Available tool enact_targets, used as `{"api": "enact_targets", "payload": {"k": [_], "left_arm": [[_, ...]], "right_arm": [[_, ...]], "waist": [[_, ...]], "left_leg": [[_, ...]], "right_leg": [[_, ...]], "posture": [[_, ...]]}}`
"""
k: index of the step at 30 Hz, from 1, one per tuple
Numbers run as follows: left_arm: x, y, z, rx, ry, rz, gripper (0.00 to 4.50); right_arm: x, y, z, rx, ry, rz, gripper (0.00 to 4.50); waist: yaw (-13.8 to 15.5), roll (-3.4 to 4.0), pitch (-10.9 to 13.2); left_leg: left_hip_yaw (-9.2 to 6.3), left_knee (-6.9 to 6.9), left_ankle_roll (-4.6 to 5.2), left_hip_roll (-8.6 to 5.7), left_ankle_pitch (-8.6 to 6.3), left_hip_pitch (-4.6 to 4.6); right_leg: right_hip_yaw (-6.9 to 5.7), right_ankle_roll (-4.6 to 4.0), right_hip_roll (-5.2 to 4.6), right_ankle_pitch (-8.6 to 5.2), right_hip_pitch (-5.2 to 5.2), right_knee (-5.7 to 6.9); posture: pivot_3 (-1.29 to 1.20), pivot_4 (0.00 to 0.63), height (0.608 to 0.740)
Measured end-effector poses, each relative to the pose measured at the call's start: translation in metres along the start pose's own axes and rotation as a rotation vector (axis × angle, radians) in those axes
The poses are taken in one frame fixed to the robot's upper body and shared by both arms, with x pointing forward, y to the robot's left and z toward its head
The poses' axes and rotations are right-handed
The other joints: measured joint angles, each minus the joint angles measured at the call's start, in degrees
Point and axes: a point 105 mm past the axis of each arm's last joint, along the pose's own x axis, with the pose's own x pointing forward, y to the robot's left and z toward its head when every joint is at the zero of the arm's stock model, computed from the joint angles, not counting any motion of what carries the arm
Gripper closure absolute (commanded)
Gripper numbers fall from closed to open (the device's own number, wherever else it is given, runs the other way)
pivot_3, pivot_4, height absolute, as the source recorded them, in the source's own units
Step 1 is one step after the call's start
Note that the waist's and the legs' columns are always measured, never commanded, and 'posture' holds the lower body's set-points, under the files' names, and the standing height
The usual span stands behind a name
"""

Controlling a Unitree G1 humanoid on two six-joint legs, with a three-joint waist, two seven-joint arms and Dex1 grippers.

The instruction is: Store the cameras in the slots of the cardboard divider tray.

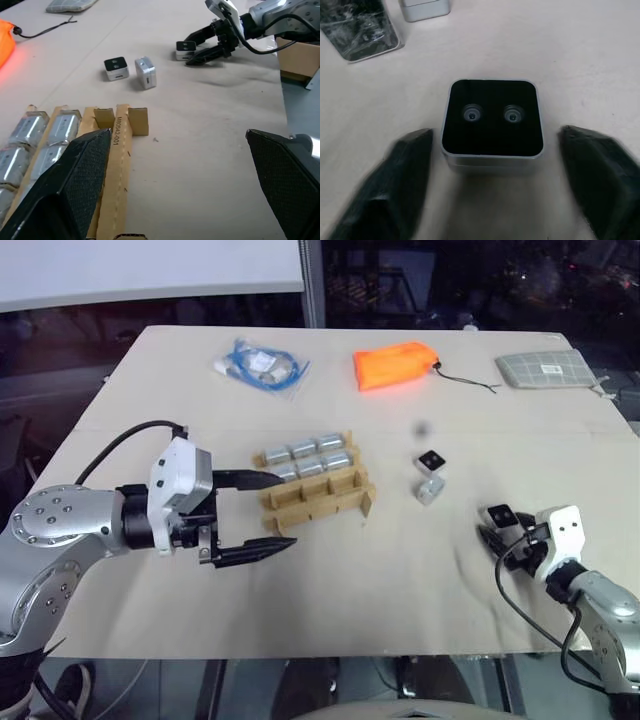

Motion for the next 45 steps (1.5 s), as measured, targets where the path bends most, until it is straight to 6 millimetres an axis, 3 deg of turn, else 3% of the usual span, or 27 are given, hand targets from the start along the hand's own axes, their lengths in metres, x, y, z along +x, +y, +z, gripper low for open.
{"api": "enact_targets", "payload": {"k": [2, 7, 10, 13, 16, 22, 34, 38, 44, 45], "left_arm": [[0.001, 0.001, -0.001, 0.002, 0.006, 0.001, 0.00], [0.002, 0.012, 0.002, -0.013, -0.034, 0.044, 0.00], [0.006, 0.021, 0.007, -0.092, -0.114, 0.087, 0.00], [0.012, 0.025, 0.006, -0.234, -0.197, 0.095, 0.00], [0.029, 0.014, 0.001, -0.419, -0.257, 0.006, 0.00], [0.056, 0.001, 0.003, -0.571, -0.259, -0.139, 0.00], [0.066, 0.002, -0.001, -0.605, -0.236, -0.154, 0.00], [0.066, 0.003, -0.002, -0.607, -0.234, -0.152, 1.14], [0.067, 0.004, -0.003, -0.615, -0.242, -0.148, 3.80], [0.067, 0.004, -0.003, -0.612, -0.239, -0.147, 3.81]], "right_arm": [[0.000, 0.001, 0.000, -0.004, -0.001, 0.002, 2.58], [-0.001, 0.002, 0.005, -0.038, -0.022, 0.004, 2.60], [0.000, 0.006, 0.022, -0.207, -0.101, 0.037, 2.60], [0.005, 0.031, 0.051, -0.413, -0.214, 0.190, 2.60], [0.015, 0.074, 0.085, -0.603, -0.382, 0.387, 2.60], [0.027, 0.142, 0.108, -0.868, -0.583, 0.687, 2.60], [0.030, 0.177, 0.124, -1.108, -0.822, 0.797, 2.60], [0.030, 0.179, 0.124, -1.107, -0.834, 0.796, 2.60], [0.029, 0.180, 0.124, -1.102, -0.836, 0.796, 2.60], [0.030, 0.180, 0.123, -1.097, -0.834, 0.796, 2.60]], "waist": [[0.0, 0.00, 0.0], [0.0, 0.00, 0.0], [0.0, 0.01, 0.0], [-0.6, -0.02, 0.0], [-1.3, -0.17, 0.1], [-1.3, -0.40, 0.3], [-1.3, -0.52, 0.3], [-1.3, -0.52, 0.3], [-1.3, -0.52, 0.3], [-1.3, -0.52, 0.3]], "left_leg": [[0.01, 0.00, 0.01, 0.00, 0.00, 0.00], [0.00, 0.01, 0.00, -0.01, 0.00, 0.00], [0.01, 0.02, -0.01, -0.02, 0.01, 0.00], [0.02, 0.03, -0.02, 0.00, 0.03, 0.02], [-0.02, 0.07, -0.27, 0.01, 0.17, 0.03], [-0.08, 0.15, -0.31, -0.03, 0.20, 0.01], [-0.09, 0.17, -0.42, 0.00, 0.26, -0.01], [-0.09, 0.17, -0.42, -0.01, 0.26, -0.01], [-0.10, 0.17, -0.42, -0.01, 0.27, 0.00], [-0.10, 0.17, -0.42, -0.01, 0.27, 0.00]], "right_leg": [[0.01, 0.00, 0.00, 0.00, 0.00, 0.00], [0.00, 0.02, 0.00, 0.01, 0.00, 0.02], [0.04, 0.20, 0.00, 0.11, -0.02, 0.05], [0.09, 0.22, 0.01, 0.11, -0.04, 0.13], [0.09, 0.22, 0.03, 0.11, -0.07, 0.30], [0.04, 0.21, 0.01, 0.12, -0.06, 0.35], [0.01, 0.19, -0.02, 0.13, -0.06, 0.38], [0.02, 0.19, -0.03, 0.13, -0.06, 0.38], [0.01, 0.19, -0.03, 0.12, -0.06, 0.39], [0.01, 0.19, -0.03, 0.12, -0.06, 0.38]], "posture": [[0.00, 0.150, 0.740], [0.00, 0.150, 0.740], [0.00, 0.150, 0.740], [0.00, 0.150, 0.740], [0.00, 0.150, 0.740], [0.00, 0.150, 0.740], [0.00, 0.150, 0.740], [0.00, 0.150, 0.740], [0.00, 0.150, 0.740], [0.00, 0.150, 0.740]]}}
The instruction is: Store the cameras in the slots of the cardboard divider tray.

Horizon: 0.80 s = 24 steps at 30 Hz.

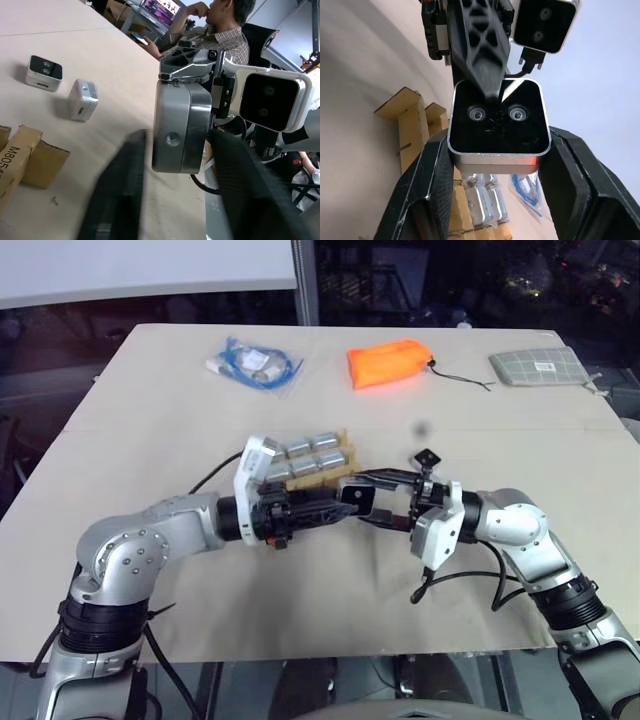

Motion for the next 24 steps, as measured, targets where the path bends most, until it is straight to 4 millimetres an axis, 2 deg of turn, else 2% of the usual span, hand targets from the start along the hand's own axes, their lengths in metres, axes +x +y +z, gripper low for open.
{"api": "enact_targets", "payload": {"k": [4, 9, 16, 18, 20, 22, 24], "left_arm": [[0.000, 0.000, 0.000, 0.002, 0.001, 0.000, 3.81], [0.001, 0.000, 0.000, 0.000, -0.002, -0.003, 3.81], [-0.006, 0.002, 0.008, 0.043, -0.010, 0.028, 3.81], [-0.020, 0.007, 0.014, 0.136, 0.032, 0.093, 3.81], [-0.043, 0.015, 0.017, 0.309, 0.131, 0.184, 3.81], [-0.061, 0.026, 0.015, 0.404, 0.235, 0.257, 3.81], [-0.073, 0.037, 0.016, 0.499, 0.294, 0.306, 3.81]], "right_arm": [[0.000, 0.001, 0.000, 0.035, 0.010, -0.002, 2.60], [-0.001, 0.000, 0.000, 0.074, 0.033, -0.004, 0.18], [-0.020, 0.007, -0.014, 0.206, 0.143, 0.009, 0.08], [-0.037, 0.007, -0.020, 0.446, 0.201, -0.041, 0.08], [-0.062, 0.005, -0.023, 0.767, 0.282, -0.052, 0.08], [-0.077, -0.001, -0.012, 0.905, 0.331, 0.009, 0.08], [-0.077, -0.016, 0.008, 0.967, 0.321, 0.070, 0.08]], "waist": [[0.0, 0.00, 0.0], [0.0, 0.00, 0.0], [0.1, -0.02, 0.0], [0.1, -0.04, 0.1], [0.0, 0.05, 0.1], [0.0, 0.22, 0.2], [0.0, 0.23, 0.3]], "left_leg": [[0.00, 0.00, 0.00, 0.01, 0.00, 0.00], [0.00, 0.00, 0.00, 0.01, 0.00, 0.01], [-0.01, 0.00, 0.01, 0.00, 0.00, -0.01], [-0.03, -0.02, 0.00, 0.05, 0.00, -0.03], [0.05, -0.05, 0.02, 0.05, -0.01, -0.01], [0.11, -0.17, 0.20, 0.04, -0.12, 0.03], [0.07, -0.21, 0.30, 0.06, -0.17, -0.03]], "right_leg": [[0.00, 0.00, 0.00, 0.00, 0.00, 0.00], [0.00, 0.00, 0.00, 0.00, 0.00, 0.02], [-0.01, 0.00, -0.02, 0.00, 0.00, 0.01], [-0.04, -0.02, -0.02, 0.00, -0.01, 0.02], [-0.01, -0.05, -0.10, -0.01, -0.03, 0.01], [0.00, -0.26, -0.19, -0.13, -0.07, -0.03], [-0.06, -0.27, -0.17, -0.13, -0.15, -0.02]], "posture": [[0.00, 0.150, 0.740], [0.00, 0.150, 0.740], [0.00, 0.150, 0.740], [0.00, 0.150, 0.740], [0.00, 0.150, 0.740], [0.00, 0.150, 0.740], [0.00, 0.150, 0.740]]}}
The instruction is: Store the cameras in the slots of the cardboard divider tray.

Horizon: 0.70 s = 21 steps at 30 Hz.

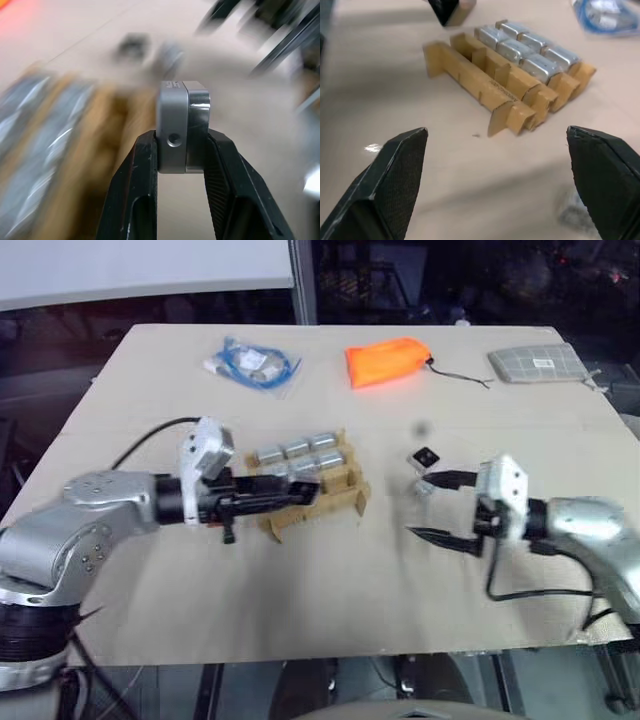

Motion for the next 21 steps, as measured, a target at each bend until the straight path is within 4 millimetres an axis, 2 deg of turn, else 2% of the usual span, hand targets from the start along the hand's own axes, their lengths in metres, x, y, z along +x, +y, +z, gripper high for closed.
{"api": "enact_targets", "payload": {"k": [5, 10, 14, 17, 21], "left_arm": [[-0.008, 0.017, -0.018, 0.140, 0.120, 0.018, 3.81], [-0.008, 0.031, -0.020, 0.185, 0.166, 0.023, 3.81], [0.003, 0.031, -0.017, 0.207, 0.185, -0.020, 3.81], [0.005, 0.034, -0.023, 0.190, 0.226, -0.028, 3.81], [0.007, 0.036, -0.021, 0.180, 0.252, -0.062, 3.81]], "right_arm": [[-0.004, 0.019, 0.044, 0.042, -0.014, 0.113, 0.08], [0.001, 0.022, 0.052, 0.034, 0.027, 0.117, 0.08], [0.011, 0.016, 0.063, -0.011, 0.011, 0.061, 0.08], [0.013, 0.015, 0.064, -0.006, 0.011, 0.038, 0.08], [0.016, 0.010, 0.070, -0.021, -0.004, -0.004, 0.08]], "waist": [[0.2, -0.10, 0.1], [0.7, -0.20, 0.1], [0.7, -0.26, 0.2], [0.7, -0.26, 0.2], [0.7, -0.27, 0.2]], "left_leg": [[-0.01, 0.00, 0.06, 0.03, -0.04, -0.11], [0.03, 0.06, 0.18, -0.05, -0.10, -0.26], [0.04, 0.06, 0.17, -0.06, -0.10, -0.29], [0.04, 0.07, 0.17, -0.08, -0.10, -0.33], [0.05, 0.08, 0.17, -0.10, -0.10, -0.36]], "right_leg": [[-0.03, 0.01, 0.00, 0.00, -0.04, -0.06], [-0.03, 0.25, -0.07, 0.13, -0.14, -0.07], [-0.03, 0.27, -0.04, 0.12, -0.17, -0.06], [-0.04, 0.29, 0.03, 0.11, -0.19, -0.08], [-0.03, 0.30, 0.05, 0.11, -0.21, -0.08]], "posture": [[0.00, 0.150, 0.740], [0.00, 0.150, 0.740], [0.00, 0.150, 0.740], [0.00, 0.150, 0.740], [0.00, 0.150, 0.740]]}}
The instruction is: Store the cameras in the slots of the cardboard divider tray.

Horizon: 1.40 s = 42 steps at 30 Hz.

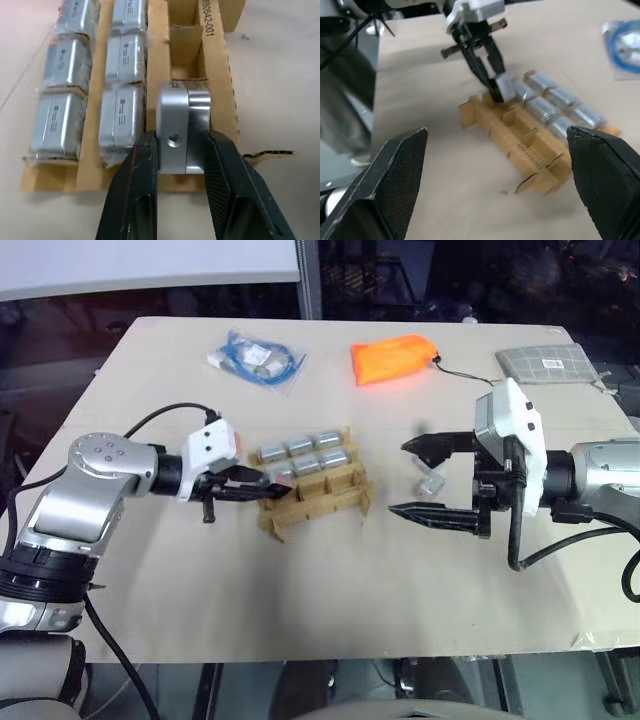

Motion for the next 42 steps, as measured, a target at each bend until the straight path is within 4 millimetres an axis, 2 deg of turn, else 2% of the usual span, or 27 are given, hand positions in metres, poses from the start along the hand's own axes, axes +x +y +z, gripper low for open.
{"api": "enact_targets", "payload": {"k": [8, 14, 21, 29, 31, 37, 38, 42], "left_arm": [[0.006, 0.003, 0.009, 0.005, 0.021, -0.064, 3.81], [0.010, 0.004, 0.011, 0.079, 0.177, -0.181, 3.81], [0.005, 0.009, 0.015, 0.152, 0.242, -0.189, 3.81], [0.010, 0.011, 0.017, 0.204, 0.284, -0.187, 3.81], [0.010, 0.011, 0.016, 0.214, 0.294, -0.184, 2.78], [0.012, 0.014, 0.013, 0.233, 0.325, -0.164, 0.20], [0.013, 0.013, 0.013, 0.228, 0.320, -0.169, 0.02], [0.017, 0.012, 0.017, 0.183, 0.282, -0.165, 0.02]], "right_arm": [[0.001, -0.005, 0.000, -0.006, 0.003, -0.039, 0.08], [0.005, -0.007, 0.002, -0.021, -0.004, -0.047, 0.08], [0.006, -0.009, 0.001, -0.024, -0.004, -0.059, 0.08], [0.010, -0.009, 0.001, -0.029, -0.015, -0.062, 0.08], [0.010, -0.009, 0.001, -0.029, -0.017, -0.064, 0.00], [0.010, -0.010, 0.001, -0.032, -0.017, -0.067, 0.00], [0.010, -0.010, 0.001, -0.032, -0.018, -0.067, 0.00], [0.011, -0.010, 0.001, -0.036, -0.019, -0.071, 0.00]], "waist": [[0.2, -0.01, 0.0], [0.4, -0.01, 0.0], [0.4, -0.01, 0.0], [0.5, -0.01, 0.0], [0.5, -0.01, 0.0], [0.6, -0.01, 0.0], [0.8, -0.01, 0.0], [0.9, -0.01, 0.0]], "left_leg": [[-0.05, 0.06, 0.00, -0.02, 0.00, -0.06], [-0.05, 0.10, 0.00, -0.02, 0.00, -0.15], [-0.20, 0.31, 0.00, 0.00, 0.01, -0.53], [-0.33, 0.70, 0.05, 0.01, -0.02, -0.66], [-0.34, 0.72, 0.05, 0.01, -0.02, -0.65], [-0.37, 0.76, 0.05, 0.02, -0.02, -0.66], [-0.40, 0.79, 0.05, 0.02, -0.02, -0.66], [-0.48, 0.89, 0.07, 0.01, -0.03, -0.67]], "right_leg": [[-0.03, 0.00, 0.03, 0.00, 0.00, 0.02], [-0.02, 0.00, 0.10, 0.00, -0.07, 0.02], [-0.14, 0.01, 0.13, 0.00, -0.32, 0.08], [-0.23, 0.01, 0.12, 0.01, -0.32, 0.27], [-0.23, 0.01, 0.13, 0.01, -0.32, 0.31], [-0.25, 0.01, 0.14, 0.01, -0.30, 0.33], [-0.29, 0.01, 0.14, 0.01, -0.28, 0.33], [-0.36, 0.01, 0.11, 0.01, -0.18, 0.33]], "posture": [[0.00, 0.150, 0.740], [0.00, 0.150, 0.740], [0.00, 0.150, 0.740], [0.00, 0.150, 0.740], [0.00, 0.150, 0.740], [0.00, 0.150, 0.740], [0.00, 0.150, 0.740], [0.00, 0.150, 0.740]]}}
